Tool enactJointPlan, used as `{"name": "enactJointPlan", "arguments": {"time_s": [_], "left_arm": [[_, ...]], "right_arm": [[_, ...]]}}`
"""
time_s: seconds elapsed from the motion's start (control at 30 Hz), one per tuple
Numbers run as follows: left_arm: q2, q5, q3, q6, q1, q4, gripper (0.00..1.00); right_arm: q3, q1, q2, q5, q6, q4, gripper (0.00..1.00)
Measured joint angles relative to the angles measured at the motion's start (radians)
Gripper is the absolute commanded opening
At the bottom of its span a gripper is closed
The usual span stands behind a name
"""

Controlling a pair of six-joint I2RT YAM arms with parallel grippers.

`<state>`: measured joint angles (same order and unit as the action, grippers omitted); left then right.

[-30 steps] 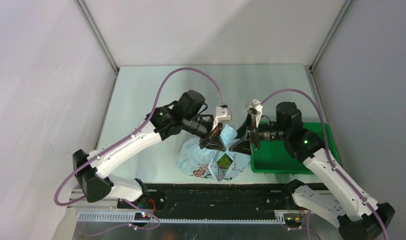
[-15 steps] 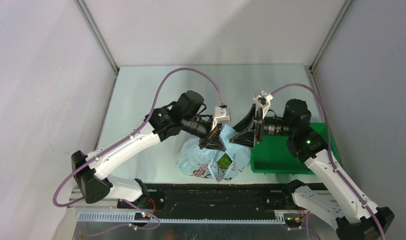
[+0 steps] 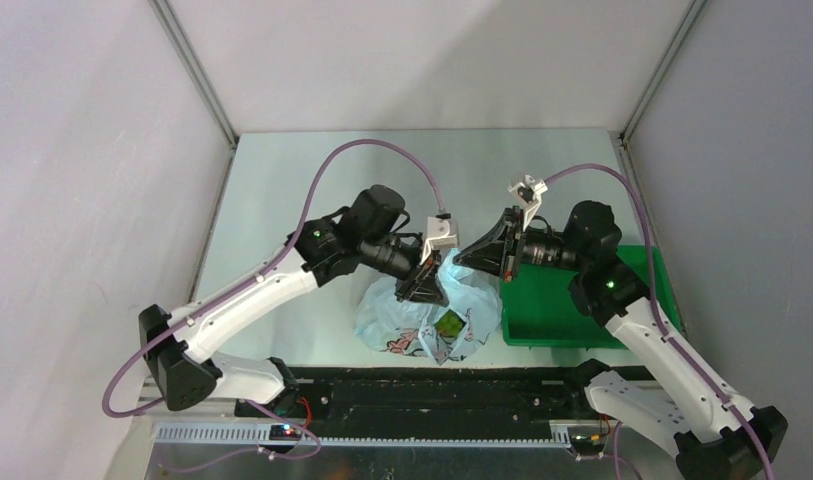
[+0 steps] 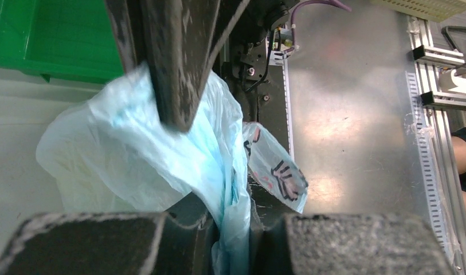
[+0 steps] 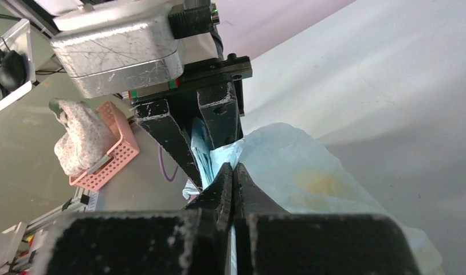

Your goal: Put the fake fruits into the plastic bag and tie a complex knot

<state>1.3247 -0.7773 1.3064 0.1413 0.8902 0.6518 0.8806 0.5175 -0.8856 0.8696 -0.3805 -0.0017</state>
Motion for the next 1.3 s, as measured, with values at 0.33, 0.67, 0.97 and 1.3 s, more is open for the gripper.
{"name": "enactJointPlan", "arguments": {"time_s": [0.33,0.67,0.97,1.3], "left_arm": [[-0.029,0.038,-0.035,0.001,0.0,-0.027,0.05],[-0.032,0.092,-0.068,-0.055,-0.017,-0.079,0.0],[-0.032,0.094,-0.122,-0.13,-0.031,-0.062,0.0],[-0.052,0.116,-0.192,-0.173,-0.063,-0.041,0.04]], "right_arm": [[0.0,-0.06,0.076,-0.012,0.031,-0.086,0.0],[-0.035,0.183,0.221,-0.252,0.162,-0.186,0.0],[-0.163,0.601,0.238,-0.726,0.262,-0.169,0.0],[-0.253,0.762,0.127,-1.048,0.287,-0.06,0.0]]}}
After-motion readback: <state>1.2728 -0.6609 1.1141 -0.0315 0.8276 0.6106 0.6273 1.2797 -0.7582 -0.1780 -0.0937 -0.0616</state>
